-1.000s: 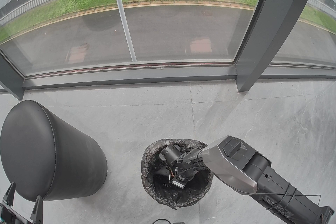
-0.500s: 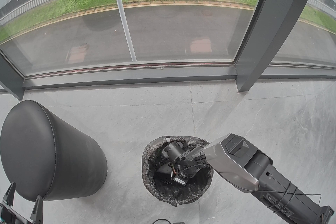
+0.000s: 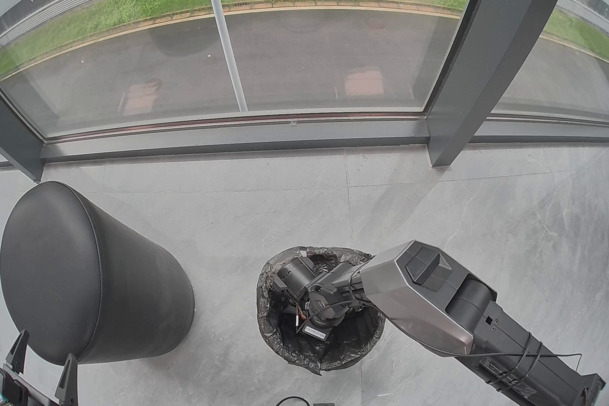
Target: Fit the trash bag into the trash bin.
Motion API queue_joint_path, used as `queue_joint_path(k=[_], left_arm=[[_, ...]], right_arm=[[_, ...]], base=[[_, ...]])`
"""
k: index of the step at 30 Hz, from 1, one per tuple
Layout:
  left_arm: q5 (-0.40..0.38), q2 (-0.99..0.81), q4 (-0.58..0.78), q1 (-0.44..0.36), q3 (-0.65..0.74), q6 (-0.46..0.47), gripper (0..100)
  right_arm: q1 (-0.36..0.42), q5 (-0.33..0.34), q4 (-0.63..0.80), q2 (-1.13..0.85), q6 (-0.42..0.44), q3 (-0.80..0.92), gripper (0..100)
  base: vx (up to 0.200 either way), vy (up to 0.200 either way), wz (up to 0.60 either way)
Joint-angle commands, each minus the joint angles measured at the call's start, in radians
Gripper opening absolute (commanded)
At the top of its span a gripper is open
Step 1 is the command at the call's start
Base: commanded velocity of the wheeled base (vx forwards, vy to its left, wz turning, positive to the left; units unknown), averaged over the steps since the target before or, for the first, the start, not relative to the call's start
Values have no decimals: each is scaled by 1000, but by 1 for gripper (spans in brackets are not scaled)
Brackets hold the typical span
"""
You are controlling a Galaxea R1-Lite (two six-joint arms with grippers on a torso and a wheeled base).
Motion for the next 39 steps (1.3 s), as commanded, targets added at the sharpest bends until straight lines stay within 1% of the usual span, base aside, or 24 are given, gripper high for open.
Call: queue_joint_path(k=[1, 7, 10, 16, 25, 31, 34, 39], left_arm=[[0, -16, -1, 0, 18, -1, 100], [0, -16, 1, 0, 18, -1, 100], [0, -16, -1, 0, 18, -1, 100], [0, -16, -1, 0, 18, -1, 100], [0, -16, -1, 0, 18, -1, 100], [0, -16, -1, 0, 18, -1, 100], [0, -15, -1, 0, 18, -1, 100], [0, -15, -1, 0, 18, -1, 100]], right_arm=[[8, -9, 2, -58, 0, 0, 0], [5, -16, 42, -96, 6, 0, 0], [3, -16, 37, -92, 11, 0, 0], [-11, -16, -49, -69, 6, 0, 0], [-21, -16, -101, 0, -1, 0, 0], [-43, -13, -122, 33, -6, 0, 0], [-64, -9, -159, 56, -6, 0, 0], [-73, -9, -184, 60, -6, 0, 0]], base=[[0, 0, 0], [0, 0, 0], [0, 0, 0], [0, 0, 0], [0, 0, 0], [0, 0, 0], [0, 0, 0], [0, 0, 0]])
